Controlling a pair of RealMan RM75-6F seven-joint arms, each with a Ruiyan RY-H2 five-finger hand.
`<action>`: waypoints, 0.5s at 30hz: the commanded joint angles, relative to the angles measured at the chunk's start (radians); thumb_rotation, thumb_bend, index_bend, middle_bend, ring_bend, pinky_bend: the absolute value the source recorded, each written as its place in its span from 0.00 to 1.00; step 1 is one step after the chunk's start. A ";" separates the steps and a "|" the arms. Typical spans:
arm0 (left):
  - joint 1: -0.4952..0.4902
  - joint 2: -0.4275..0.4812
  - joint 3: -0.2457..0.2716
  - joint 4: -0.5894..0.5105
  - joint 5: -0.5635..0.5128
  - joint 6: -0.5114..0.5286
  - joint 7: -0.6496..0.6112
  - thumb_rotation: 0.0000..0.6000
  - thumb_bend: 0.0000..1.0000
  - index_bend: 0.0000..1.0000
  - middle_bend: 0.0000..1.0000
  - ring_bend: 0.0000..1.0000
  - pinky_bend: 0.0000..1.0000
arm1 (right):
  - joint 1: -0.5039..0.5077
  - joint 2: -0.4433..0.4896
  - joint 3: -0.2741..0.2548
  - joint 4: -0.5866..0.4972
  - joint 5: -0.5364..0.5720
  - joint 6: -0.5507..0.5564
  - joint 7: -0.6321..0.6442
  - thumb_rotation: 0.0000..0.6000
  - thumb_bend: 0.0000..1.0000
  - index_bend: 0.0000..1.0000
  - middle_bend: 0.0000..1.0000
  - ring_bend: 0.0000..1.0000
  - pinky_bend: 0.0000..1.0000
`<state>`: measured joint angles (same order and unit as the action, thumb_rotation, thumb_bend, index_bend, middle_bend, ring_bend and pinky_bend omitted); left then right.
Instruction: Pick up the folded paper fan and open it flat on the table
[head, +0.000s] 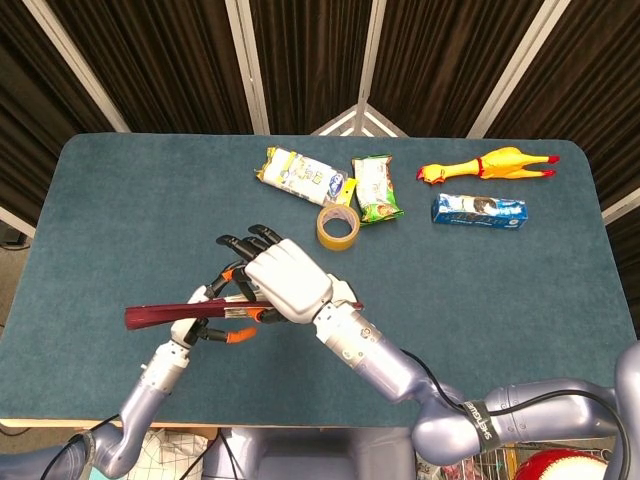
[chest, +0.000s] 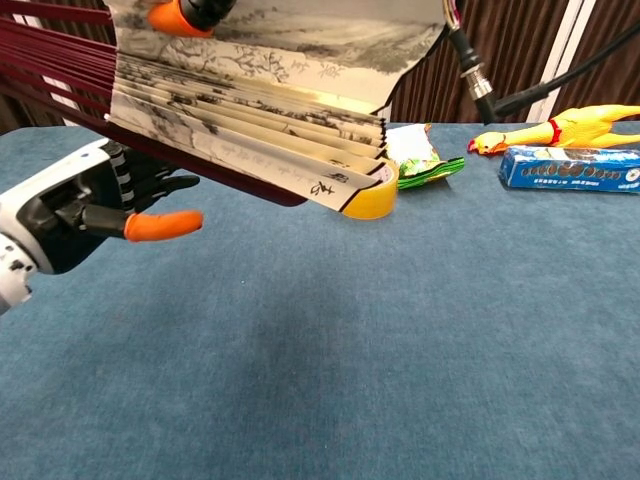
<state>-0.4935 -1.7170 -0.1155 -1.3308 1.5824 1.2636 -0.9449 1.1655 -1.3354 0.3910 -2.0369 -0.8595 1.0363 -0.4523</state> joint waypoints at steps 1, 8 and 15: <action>-0.014 -0.013 -0.019 0.004 -0.013 -0.002 0.006 1.00 0.27 0.27 0.16 0.00 0.07 | -0.002 0.003 -0.002 0.001 -0.001 0.002 0.003 1.00 0.42 0.72 0.18 0.26 0.15; -0.033 -0.030 -0.029 0.016 -0.030 -0.012 0.041 1.00 0.30 0.29 0.18 0.00 0.07 | -0.017 0.019 -0.011 0.003 -0.008 0.006 0.021 1.00 0.42 0.72 0.18 0.26 0.16; -0.049 -0.051 -0.025 0.035 -0.046 -0.037 0.042 1.00 0.30 0.31 0.20 0.00 0.07 | -0.026 0.036 -0.014 -0.004 -0.018 0.009 0.034 1.00 0.42 0.72 0.18 0.26 0.16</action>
<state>-0.5390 -1.7646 -0.1414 -1.2988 1.5384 1.2308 -0.9026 1.1398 -1.2999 0.3769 -2.0399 -0.8766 1.0447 -0.4189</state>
